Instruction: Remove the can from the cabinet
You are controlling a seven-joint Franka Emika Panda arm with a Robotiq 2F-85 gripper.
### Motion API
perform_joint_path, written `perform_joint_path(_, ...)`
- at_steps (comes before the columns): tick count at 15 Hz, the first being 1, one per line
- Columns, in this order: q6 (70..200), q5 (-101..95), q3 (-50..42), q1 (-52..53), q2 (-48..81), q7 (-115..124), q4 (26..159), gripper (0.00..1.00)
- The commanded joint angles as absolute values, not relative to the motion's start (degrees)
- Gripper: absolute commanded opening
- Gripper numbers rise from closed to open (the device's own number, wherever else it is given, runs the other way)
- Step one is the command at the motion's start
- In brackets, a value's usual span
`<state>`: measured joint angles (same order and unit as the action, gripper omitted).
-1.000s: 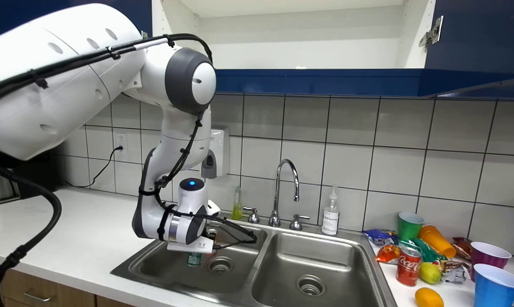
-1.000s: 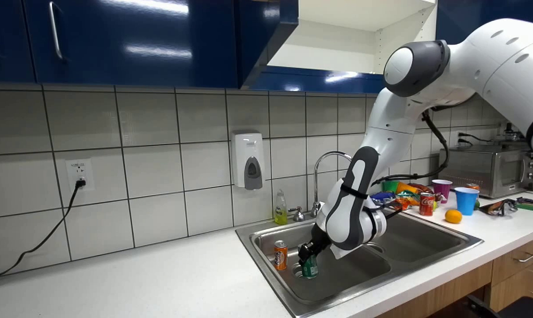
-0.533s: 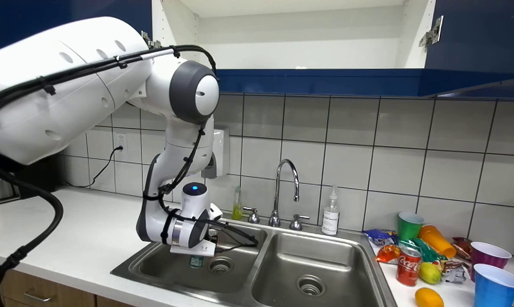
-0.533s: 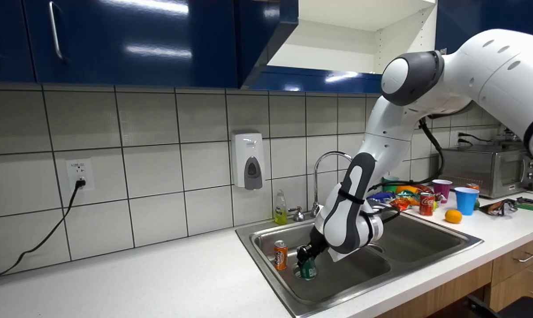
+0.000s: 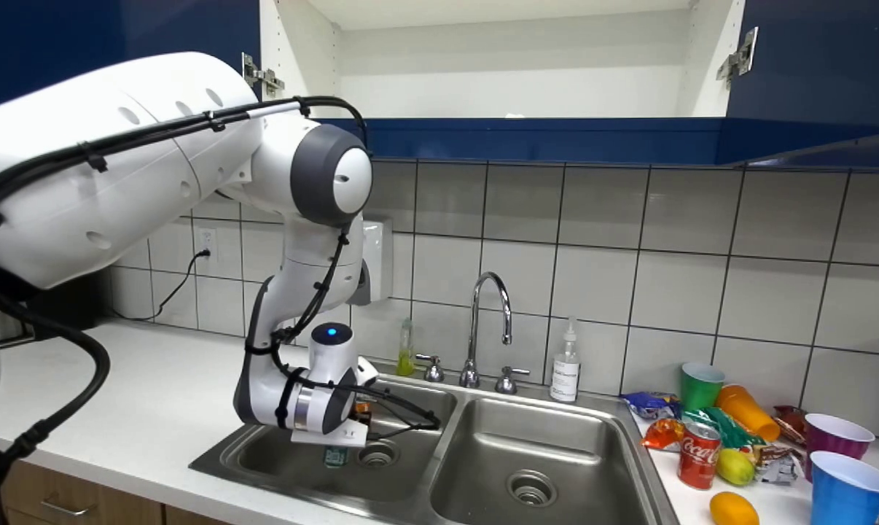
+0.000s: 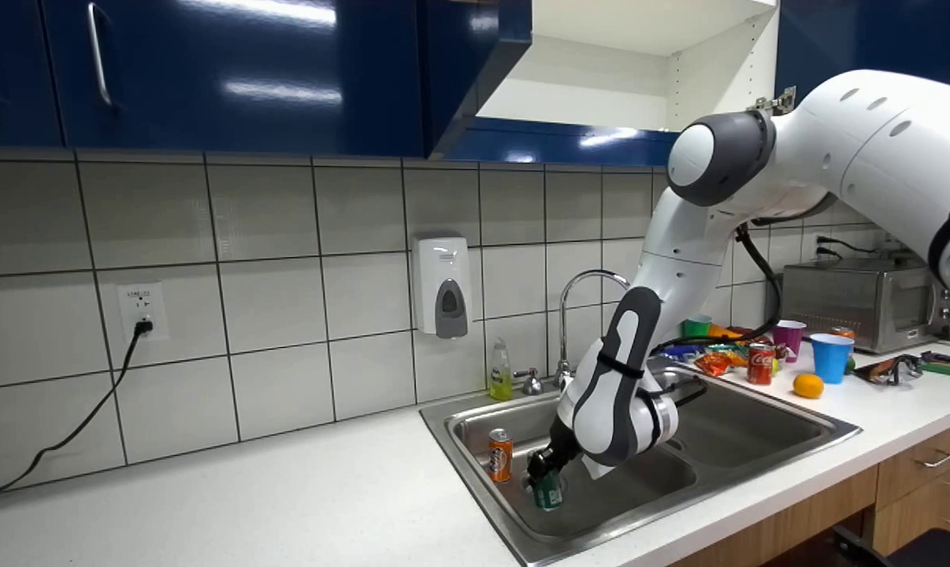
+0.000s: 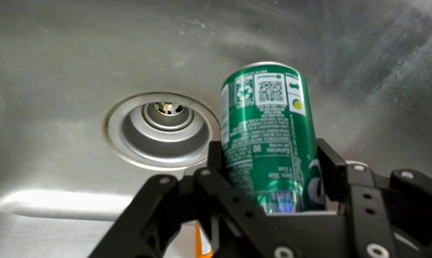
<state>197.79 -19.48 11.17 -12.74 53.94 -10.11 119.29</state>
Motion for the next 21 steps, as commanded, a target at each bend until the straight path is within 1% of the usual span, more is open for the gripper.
perform_joint_path(1, 198.2, -19.1, 10.3, -11.1, 54.9, -10.2, 117.4, 0.38)
perform_joint_path(21, 198.0, -19.1, 10.0, -10.3, 59.2, -10.1, 112.8, 0.38)
